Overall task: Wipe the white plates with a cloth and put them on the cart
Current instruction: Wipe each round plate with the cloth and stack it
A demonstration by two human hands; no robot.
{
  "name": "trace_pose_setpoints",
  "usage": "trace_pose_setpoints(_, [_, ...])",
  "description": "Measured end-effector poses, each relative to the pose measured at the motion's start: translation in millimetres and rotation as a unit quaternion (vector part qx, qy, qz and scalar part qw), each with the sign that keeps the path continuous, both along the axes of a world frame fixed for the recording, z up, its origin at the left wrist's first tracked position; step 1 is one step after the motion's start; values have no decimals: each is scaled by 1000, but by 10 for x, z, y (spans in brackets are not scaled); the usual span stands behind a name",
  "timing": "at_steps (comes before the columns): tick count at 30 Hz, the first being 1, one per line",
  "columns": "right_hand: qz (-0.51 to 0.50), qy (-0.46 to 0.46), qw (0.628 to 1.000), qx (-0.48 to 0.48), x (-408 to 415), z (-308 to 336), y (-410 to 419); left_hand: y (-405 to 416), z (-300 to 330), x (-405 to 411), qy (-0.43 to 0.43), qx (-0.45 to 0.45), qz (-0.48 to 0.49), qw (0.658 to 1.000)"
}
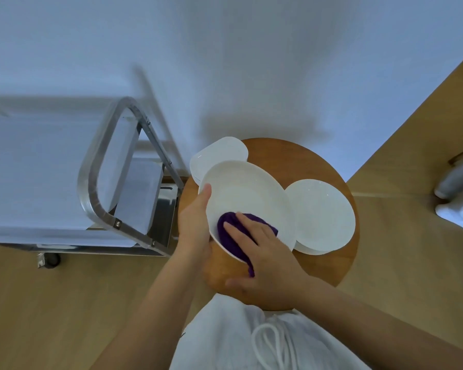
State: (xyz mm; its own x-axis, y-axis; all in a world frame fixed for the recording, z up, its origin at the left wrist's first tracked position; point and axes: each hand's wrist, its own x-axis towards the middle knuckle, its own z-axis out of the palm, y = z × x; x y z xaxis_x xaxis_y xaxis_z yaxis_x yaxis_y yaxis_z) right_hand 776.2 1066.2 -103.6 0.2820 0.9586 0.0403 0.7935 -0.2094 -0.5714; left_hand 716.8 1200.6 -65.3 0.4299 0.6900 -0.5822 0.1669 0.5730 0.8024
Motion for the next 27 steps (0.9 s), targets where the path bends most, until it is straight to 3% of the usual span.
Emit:
trace_pose_setpoints(3, [-18,-33,993,110,125,102,29,56,40,17,-17,-13,-47,999])
trace_pose_setpoints(6, [-116,170,970,127,382,394,21,139,119,-78,-59,1,-108,992])
trace_pose_setpoints(8, [-192,364,904,116,558,559,2,226,109,-145,-50,47,-107,992])
trace_pose_setpoints(10, [-213,497,830,134,677,565,-35,317,-10,-150,43,123,-96,987])
trace_pose_setpoints(11, [-222,541,799,143,696,572,-36,327,-45,-151,68,118,-110,985])
trace_pose_setpoints(13, [-252,601,743,149,660,550,-27,280,-156,-168,-29,-6,-149,988])
trace_pose_setpoints(15, [-274,645,698,149,622,473,-24,205,-226,-244,-129,-111,-93,981])
trace_pose_setpoints(17, [-289,667,672,143,605,391,-37,182,-284,-291,-171,-146,-55,973])
trace_pose_setpoints(19, [-290,689,650,137,589,327,-61,167,-331,-304,-161,-125,-34,978])
trace_pose_setpoints(22, [-299,677,664,113,608,225,-106,152,-316,-306,-115,-74,-12,991])
trace_pose_setpoints(25, [-419,548,718,97,678,118,-67,167,-241,-343,-72,18,-22,997])
trace_pose_setpoints(27, [-531,437,710,148,735,95,-14,223,-163,-340,9,108,-33,994])
